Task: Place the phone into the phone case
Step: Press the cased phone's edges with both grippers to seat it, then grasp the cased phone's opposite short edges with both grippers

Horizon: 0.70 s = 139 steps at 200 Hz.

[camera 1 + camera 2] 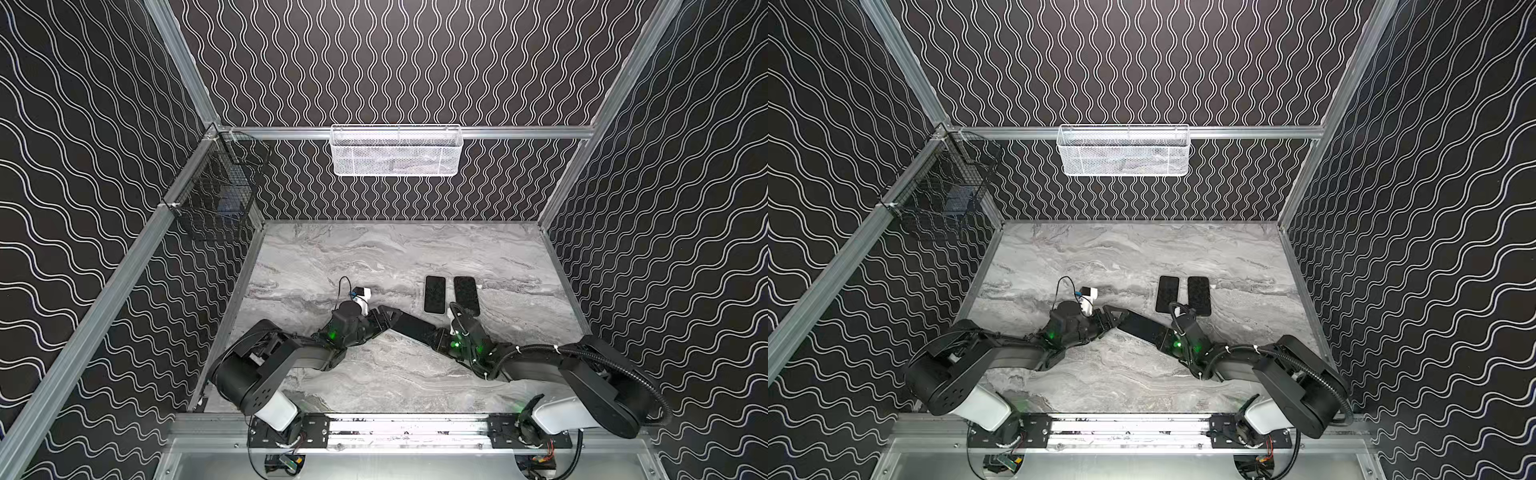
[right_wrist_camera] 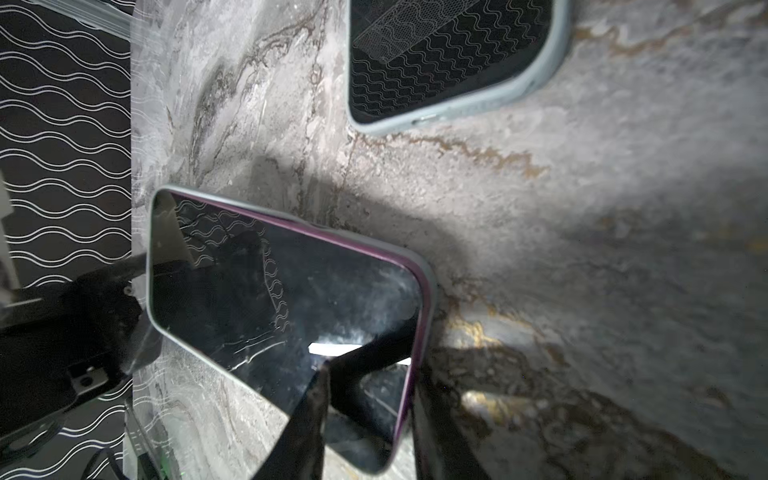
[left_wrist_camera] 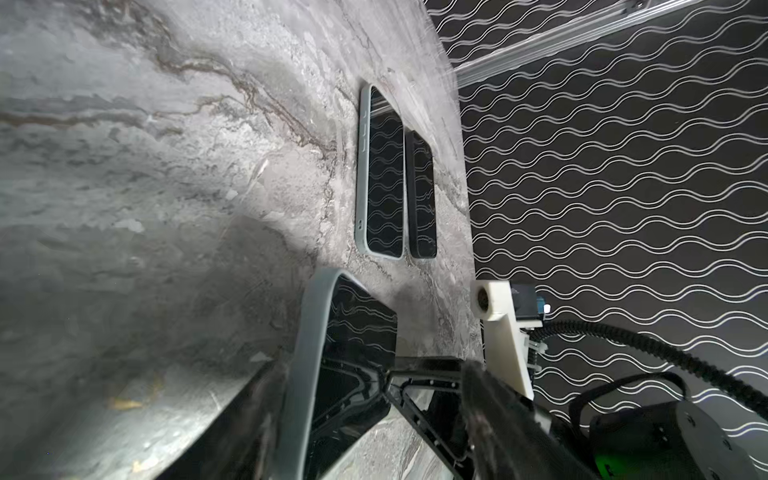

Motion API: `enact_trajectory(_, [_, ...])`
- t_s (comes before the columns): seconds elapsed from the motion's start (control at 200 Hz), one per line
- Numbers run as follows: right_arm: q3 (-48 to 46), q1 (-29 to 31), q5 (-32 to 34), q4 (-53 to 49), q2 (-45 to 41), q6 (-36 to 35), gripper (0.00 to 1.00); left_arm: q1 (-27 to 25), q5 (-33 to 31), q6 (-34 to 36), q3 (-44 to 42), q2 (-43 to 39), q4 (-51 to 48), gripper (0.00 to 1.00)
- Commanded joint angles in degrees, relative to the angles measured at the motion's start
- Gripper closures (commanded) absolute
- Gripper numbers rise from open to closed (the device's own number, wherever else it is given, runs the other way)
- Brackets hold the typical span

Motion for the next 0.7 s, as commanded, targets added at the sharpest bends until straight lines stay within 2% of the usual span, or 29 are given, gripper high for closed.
enact_trajectory(0.0, [-0.8, 0.3, -6.7, -7.2, 1.5, -0.3, 0.67, -0.7, 18.1, -1.6, 1.3, 0.1, 0.0, 0.30])
enact_trajectory(0.125, [-0.9, 0.2, -7.0, -6.4, 2.1, -0.3, 0.67, -0.7, 19.9, -1.1, 1.9, 0.5, -2.8, 0.32])
enact_trajectory(0.25, [-1.2, 0.3, -7.1, -6.1, 2.1, -0.3, 0.67, -0.7, 18.8, -1.2, 0.7, -1.0, -3.8, 0.37])
enact_trajectory(0.315, [-1.6, 0.3, -6.7, -6.2, 1.6, -0.3, 0.66, -0.7, 18.0, -0.5, 0.3, -2.2, -5.0, 0.46])
enact_trajectory(0.521, [-2.7, 0.2, -6.5, -5.8, 0.9, -0.2, 0.66, -0.7, 14.9, 5.3, 2.0, -6.5, -15.9, 0.65])
enact_trajectory(0.691, [-2.8, 0.2, -6.7, -5.4, 1.1, -0.1, 0.66, -0.7, 13.9, 7.6, 3.1, -7.6, -19.9, 0.73])
